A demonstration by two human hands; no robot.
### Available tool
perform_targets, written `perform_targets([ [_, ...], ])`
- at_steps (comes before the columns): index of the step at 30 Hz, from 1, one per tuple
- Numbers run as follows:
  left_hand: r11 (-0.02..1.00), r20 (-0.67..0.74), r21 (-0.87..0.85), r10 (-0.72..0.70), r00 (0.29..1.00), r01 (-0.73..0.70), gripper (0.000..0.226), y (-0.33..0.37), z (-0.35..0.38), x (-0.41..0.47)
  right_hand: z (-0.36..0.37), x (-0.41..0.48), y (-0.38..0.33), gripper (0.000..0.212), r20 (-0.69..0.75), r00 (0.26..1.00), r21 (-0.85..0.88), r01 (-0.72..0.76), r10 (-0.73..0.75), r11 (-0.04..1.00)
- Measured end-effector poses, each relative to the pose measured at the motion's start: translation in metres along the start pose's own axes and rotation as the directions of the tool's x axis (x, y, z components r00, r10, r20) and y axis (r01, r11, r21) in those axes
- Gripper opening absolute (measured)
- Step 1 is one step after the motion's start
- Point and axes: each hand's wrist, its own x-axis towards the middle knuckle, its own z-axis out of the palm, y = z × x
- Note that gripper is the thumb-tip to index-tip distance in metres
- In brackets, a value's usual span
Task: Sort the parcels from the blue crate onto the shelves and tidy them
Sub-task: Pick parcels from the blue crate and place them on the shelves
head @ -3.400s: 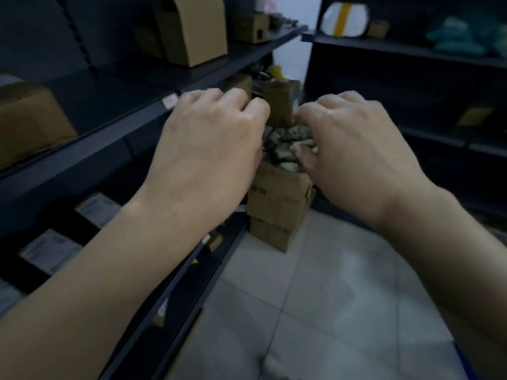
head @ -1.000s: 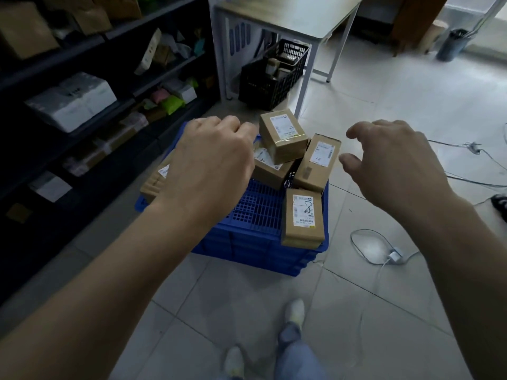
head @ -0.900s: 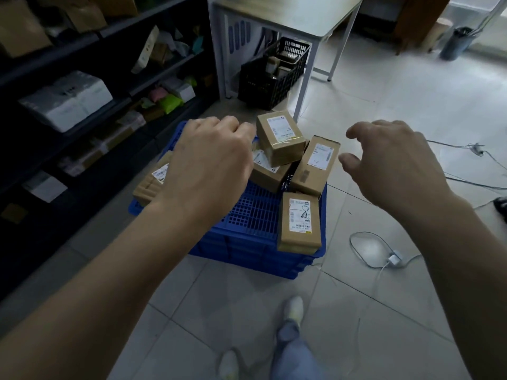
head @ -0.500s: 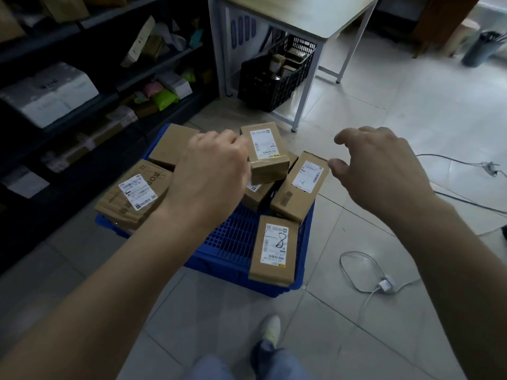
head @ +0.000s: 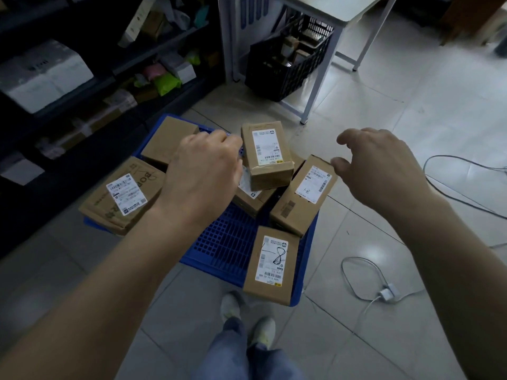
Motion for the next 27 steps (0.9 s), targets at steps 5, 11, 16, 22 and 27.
perform_targets([
  [5,1.000,-0.003,-0.024,-0.020,1.000,0.020,0.018,-0.018,0.018,0.026,0.012,0.035,-0.002,0.029,-0.005,1.000,0.017,-0.014,0.015,1.000],
  [11,1.000,0.027,0.005,-0.016,1.000,0.016,0.017,-0.030,0.042,0.042,0.032,0.067,-0.002,0.028,0.034,0.999,0.052,-0.018,0.017,0.998],
  [16,0.999,0.056,0.012,-0.045,0.997,0.044,0.017,-0.026,0.061,0.056,0.043,0.092,0.003,0.027,0.056,0.997,0.075,0.053,-0.057,0.996],
  [22,0.986,0.050,0.014,-0.167,0.985,0.167,0.022,-0.012,0.091,0.076,0.071,0.143,0.022,0.027,0.117,0.985,0.099,0.116,-0.128,0.988],
  [27,0.965,0.032,-0.006,-0.261,0.965,0.262,0.023,-0.007,0.124,0.088,0.108,0.187,0.033,0.030,0.133,0.975,0.136,0.163,-0.181,0.977],
])
